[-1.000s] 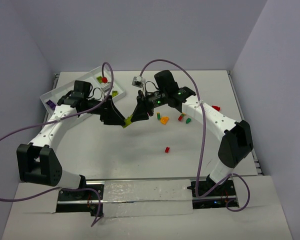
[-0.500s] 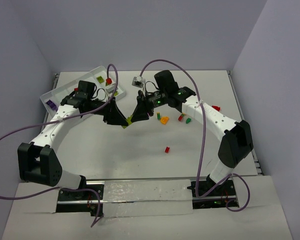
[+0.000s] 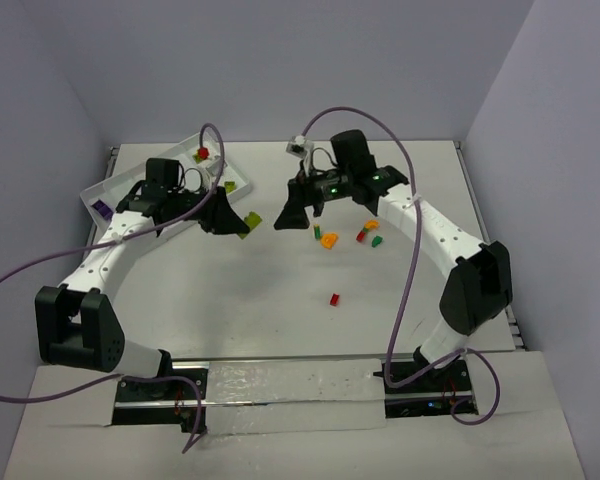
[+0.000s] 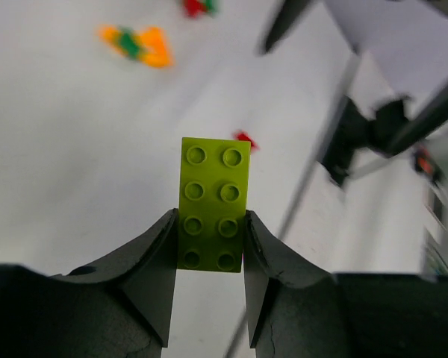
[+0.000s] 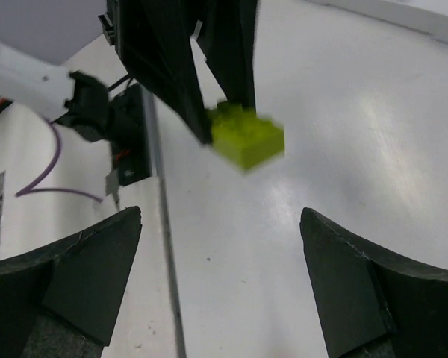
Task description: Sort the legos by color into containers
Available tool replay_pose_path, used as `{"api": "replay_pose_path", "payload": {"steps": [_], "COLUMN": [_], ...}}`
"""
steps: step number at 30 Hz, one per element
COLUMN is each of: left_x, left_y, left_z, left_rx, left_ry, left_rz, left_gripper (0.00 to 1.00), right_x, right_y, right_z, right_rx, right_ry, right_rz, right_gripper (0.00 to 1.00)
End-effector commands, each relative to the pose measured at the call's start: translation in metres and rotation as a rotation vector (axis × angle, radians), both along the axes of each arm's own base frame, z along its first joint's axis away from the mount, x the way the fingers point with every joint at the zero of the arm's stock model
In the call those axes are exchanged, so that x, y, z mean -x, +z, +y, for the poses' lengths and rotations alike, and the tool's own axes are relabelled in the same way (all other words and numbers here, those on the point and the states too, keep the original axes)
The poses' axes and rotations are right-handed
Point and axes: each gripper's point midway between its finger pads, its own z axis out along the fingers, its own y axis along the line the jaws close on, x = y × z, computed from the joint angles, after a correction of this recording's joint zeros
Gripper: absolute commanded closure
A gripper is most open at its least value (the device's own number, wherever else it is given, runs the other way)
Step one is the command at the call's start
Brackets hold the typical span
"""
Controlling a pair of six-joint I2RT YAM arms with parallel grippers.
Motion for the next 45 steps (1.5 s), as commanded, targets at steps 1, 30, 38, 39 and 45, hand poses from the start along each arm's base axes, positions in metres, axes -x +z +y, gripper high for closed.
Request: {"api": "replay_pose_path", "payload": {"steps": [1, 30, 38, 39, 45], "left_x": [-0.100, -0.358, -0.378, -0.379, -0.395], "left_y": [0.029, -0.072, -0.087, -0.090, -0.106], "left_z": [0.047, 0.150, 0.129, 0.129, 0.132], "left_rx": [-0.133, -0.294, -0.213, -0.211, -0.205], "left_ry": [0.508, 1.384, 1.296, 1.294, 1.299], "left_rz": [-0.169, -0.046, -0.053, -0.056, -0.055], "left_gripper": [1.00, 0.90, 0.89, 0.89, 0.84], "right_x": [-0.048, -0.157, -0.156, -0.155, -0.153], "right_y": [0.045, -0.001, -0.008, -0.008, -0.010], "right_z": [-0.046, -0.210, -0.206, -0.206, -0.208], "right_rx": [-0.030, 0.140, 0.139, 0.140, 0.148], "right_ry": [-0.217, -0.865, -0.839, -0.840, -0.841], "right_rz": [-0.132, 0.032, 0.054, 0.052, 0.044], "right_gripper": [0.05, 0.00, 0.00, 0.00, 0.00]}}
